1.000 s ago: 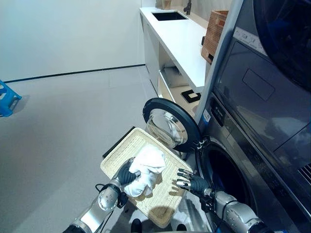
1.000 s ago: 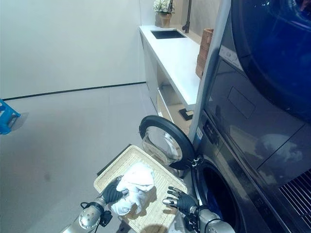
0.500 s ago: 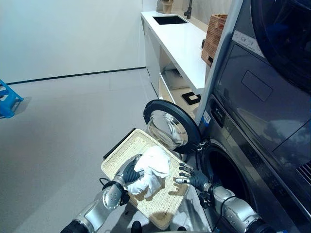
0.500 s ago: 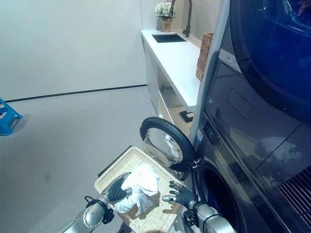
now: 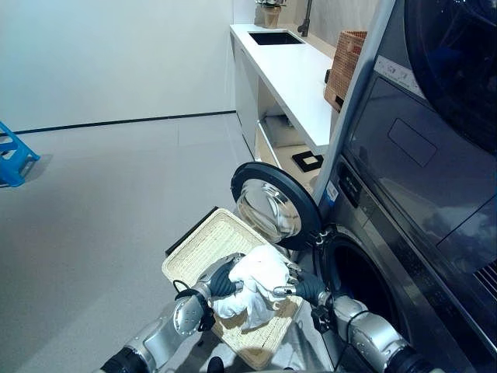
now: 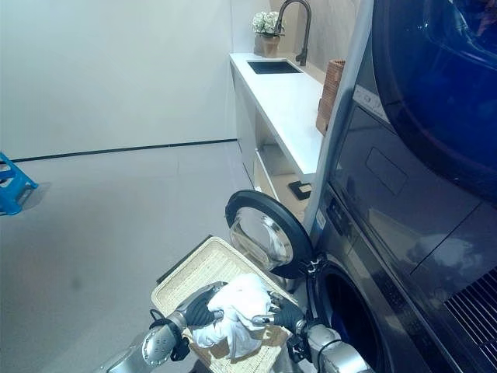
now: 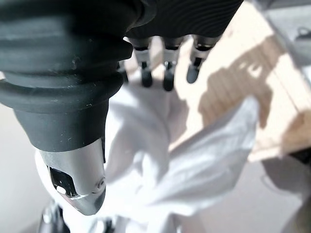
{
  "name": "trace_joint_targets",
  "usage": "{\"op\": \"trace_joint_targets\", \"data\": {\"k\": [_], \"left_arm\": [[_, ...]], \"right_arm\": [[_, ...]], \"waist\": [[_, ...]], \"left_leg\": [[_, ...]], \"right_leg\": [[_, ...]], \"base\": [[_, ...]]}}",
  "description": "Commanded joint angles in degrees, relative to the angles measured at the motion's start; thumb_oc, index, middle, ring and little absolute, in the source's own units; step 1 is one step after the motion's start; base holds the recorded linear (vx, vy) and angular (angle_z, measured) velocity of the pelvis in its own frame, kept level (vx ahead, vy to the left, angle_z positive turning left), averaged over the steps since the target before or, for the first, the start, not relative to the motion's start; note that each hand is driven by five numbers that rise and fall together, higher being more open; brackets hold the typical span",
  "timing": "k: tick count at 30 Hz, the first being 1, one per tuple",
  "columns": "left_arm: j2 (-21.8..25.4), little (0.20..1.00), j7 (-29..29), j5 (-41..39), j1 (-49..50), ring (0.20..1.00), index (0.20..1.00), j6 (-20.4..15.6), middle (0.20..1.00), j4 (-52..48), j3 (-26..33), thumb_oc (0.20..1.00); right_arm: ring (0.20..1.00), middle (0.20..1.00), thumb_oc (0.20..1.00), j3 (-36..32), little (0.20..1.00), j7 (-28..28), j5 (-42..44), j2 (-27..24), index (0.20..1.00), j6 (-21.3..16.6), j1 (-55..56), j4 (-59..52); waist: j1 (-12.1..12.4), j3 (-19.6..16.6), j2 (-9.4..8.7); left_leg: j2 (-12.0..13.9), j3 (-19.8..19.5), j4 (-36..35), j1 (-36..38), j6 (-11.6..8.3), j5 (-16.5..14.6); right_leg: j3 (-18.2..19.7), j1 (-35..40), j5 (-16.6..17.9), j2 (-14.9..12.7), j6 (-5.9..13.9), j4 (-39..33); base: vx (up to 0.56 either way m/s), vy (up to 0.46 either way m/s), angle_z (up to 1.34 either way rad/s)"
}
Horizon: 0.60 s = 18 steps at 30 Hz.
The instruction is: Put the clothes into the washing machine.
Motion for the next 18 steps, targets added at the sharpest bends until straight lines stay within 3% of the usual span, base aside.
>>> {"op": "trace_joint_targets", "data": {"k": [1,13,18], "left_arm": [[-0.66,0.2,0.15,2.53,-7.6,0.2,0.2,-3.97,0.2,-1.27,-2.96,0.2],[-0.97,0.2,-0.36,5.42,-9.31,0.2,0.2,-4.96,0.2,-0.67,-6.44,0.2],[-0.87,0.2,-1.62,5.61,-10.38,0.2,0.2,-6.44,0.2,-1.23,-7.94,0.2]], "right_arm": [[1.0,1.0,1.0,1.77,1.0,1.45,2.29,1.63,1.0,-1.16,-3.75,-4.86],[1.0,1.0,1.0,4.69,1.0,1.8,6.85,3.57,1.0,0.9,-5.45,-6.94],[1.0,1.0,1.0,5.08,1.0,0.28,9.39,4.11,1.0,-0.29,-6.01,-5.83]], "waist": [[0.98,-0.56,-2.05],[0.79,-0.19,-1.97],[0.82,-0.21,-1.85]], "left_leg": [[-5.8,1.74,0.47,3.06,3.29,-8.02],[-5.94,2.0,0.44,2.67,3.49,-8.05],[-5.91,2.16,0.47,2.38,3.49,-7.97]], "right_leg": [[-1.82,-0.66,-1.27,0.58,4.34,0.89],[-1.55,-1.3,-1.23,0.69,4.46,0.89],[-1.84,-1.55,-1.14,0.56,4.47,0.79]], "base": [[0.0,0.0,0.0],[0.0,0.0,0.0],[0.0,0.0,0.0]]}}
